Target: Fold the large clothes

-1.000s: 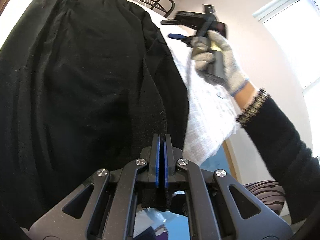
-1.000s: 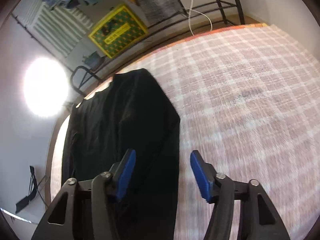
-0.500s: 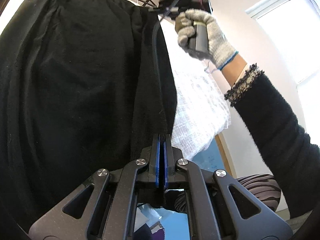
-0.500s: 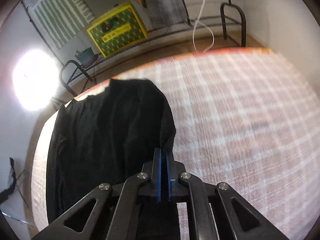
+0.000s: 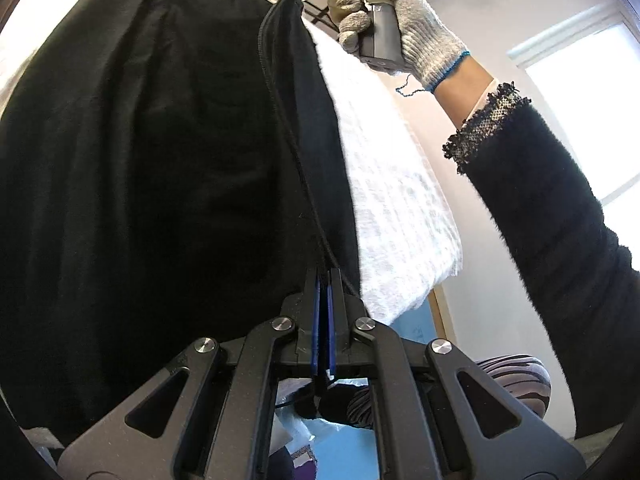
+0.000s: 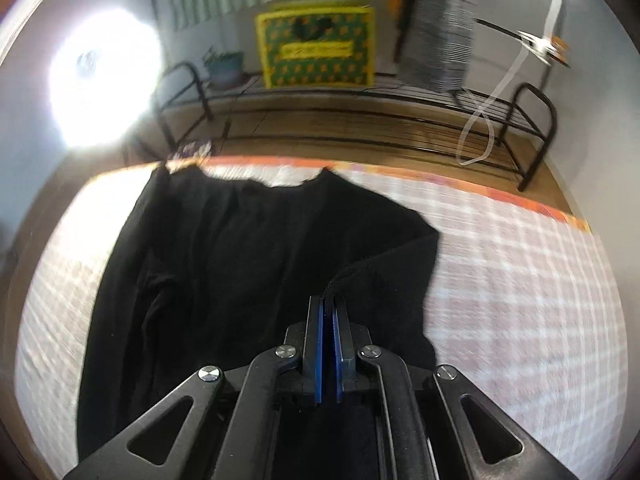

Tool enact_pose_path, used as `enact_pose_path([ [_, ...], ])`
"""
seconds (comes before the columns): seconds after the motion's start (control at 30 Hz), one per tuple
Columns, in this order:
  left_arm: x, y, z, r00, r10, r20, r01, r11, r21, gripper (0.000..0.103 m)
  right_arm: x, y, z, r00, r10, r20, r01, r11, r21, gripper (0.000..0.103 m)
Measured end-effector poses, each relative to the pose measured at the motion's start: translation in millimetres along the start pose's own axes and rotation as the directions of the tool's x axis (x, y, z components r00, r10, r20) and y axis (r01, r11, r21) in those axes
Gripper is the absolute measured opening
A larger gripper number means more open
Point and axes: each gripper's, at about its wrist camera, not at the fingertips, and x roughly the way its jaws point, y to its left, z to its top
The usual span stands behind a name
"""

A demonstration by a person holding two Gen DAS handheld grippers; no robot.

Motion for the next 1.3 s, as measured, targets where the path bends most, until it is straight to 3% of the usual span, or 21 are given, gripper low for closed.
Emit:
enact_pose_path([
  [0.07,2,8,-2,0.999,0.03,-0.013,-0.03,0.999,-0.019,0.0,17,10,1,0.998,0.052,-0.036,-0.053,0.998,-0.028,0.002],
  [0.1,4,14,-3,0.999,0.047,-0.023,-0.048,0.998,-0.033,0.0,23,13,0,0.998,0.051,-0.04,-0.052,0.998,-0.03,0.008],
  [0.13,5,19,-5,0.998,0.056,-0.031,-0.057,0.997,-0.05,0.0,25,12,0,0.997,0.064,-0.04,-0.065,0.998,-0.017,0.022],
  [0.2,6,23,-9,0.997,0.064,-0.033,-0.066,0.996,-0.062,0.0,17,-3,-1,0.99,0.138,0.007,-0.138,0.989,0.052,0.03],
  [0.27,6,21,-10,0.997,0.075,-0.027,-0.077,0.996,-0.054,0.0,5,-24,-4,0.979,0.194,0.057,-0.199,0.973,0.116,0.03],
  [0.4,4,19,-11,0.995,0.095,-0.013,-0.095,0.995,-0.04,0.0,-6,-79,-21,0.989,0.123,0.077,-0.138,0.962,0.234,0.031],
  [0.47,4,21,-11,0.996,0.092,-0.012,-0.093,0.994,-0.052,0.0,-2,-99,-34,0.985,0.161,0.061,-0.172,0.945,0.278,0.031],
  [0.53,1,25,-7,0.995,0.103,-0.008,-0.103,0.993,-0.057,0.0,6,-109,-49,0.974,0.223,0.047,-0.226,0.924,0.309,0.04],
  [0.6,1,26,-4,0.995,0.103,-0.013,-0.104,0.993,-0.062,0.0,13,-109,-56,0.973,0.227,0.03,-0.225,0.922,0.316,0.048],
  [0.67,2,25,-1,0.994,0.108,-0.015,-0.109,0.993,-0.054,0.0,26,-108,-60,0.978,0.21,-0.013,-0.195,0.929,0.313,0.048],
  [0.7,3,24,-1,0.994,0.109,-0.017,-0.11,0.993,-0.049,0.0,31,-105,-61,0.977,0.211,-0.029,-0.192,0.931,0.309,0.047],
  [0.77,4,21,0,0.994,0.11,-0.018,-0.111,0.993,-0.042,0.0,31,-98,-60,0.979,0.201,-0.034,-0.185,0.945,0.269,0.013],
  [0.8,2,20,-3,0.994,0.106,-0.021,-0.107,0.993,-0.044,0.0,29,-92,-57,0.984,0.171,-0.045,-0.157,0.961,0.229,0.006],
  [0.93,4,25,0,0.994,0.102,-0.026,-0.103,0.993,-0.049,0.0,17,-82,-33,0.999,-0.038,-0.025,0.04,0.995,0.092,0.0],
  [1.07,8,26,-2,0.993,0.119,-0.028,-0.12,0.992,-0.041,0.0,26,-93,-20,0.993,-0.117,-0.029,0.12,0.986,0.117,0.0],
  [1.1,8,24,-2,0.991,0.128,-0.026,-0.129,0.991,-0.031,0.0,27,-94,-21,0.99,-0.138,-0.024,0.14,0.984,0.113,0.002],
  [1.13,7,21,-3,0.991,0.133,-0.025,-0.133,0.991,-0.025,0.0,25,-95,-22,0.99,-0.138,-0.023,0.14,0.983,0.122,0.022],
  [1.2,6,18,-3,0.991,0.132,-0.024,-0.133,0.991,-0.028,0.0,13,-106,-28,0.995,-0.098,-0.008,0.097,0.978,0.185,0.05],
  [1.3,3,17,-5,0.991,0.131,-0.025,-0.132,0.991,-0.036,0.0,-11,-123,-49,0.999,0.029,0.017,-0.033,0.954,0.297,0.05],
])
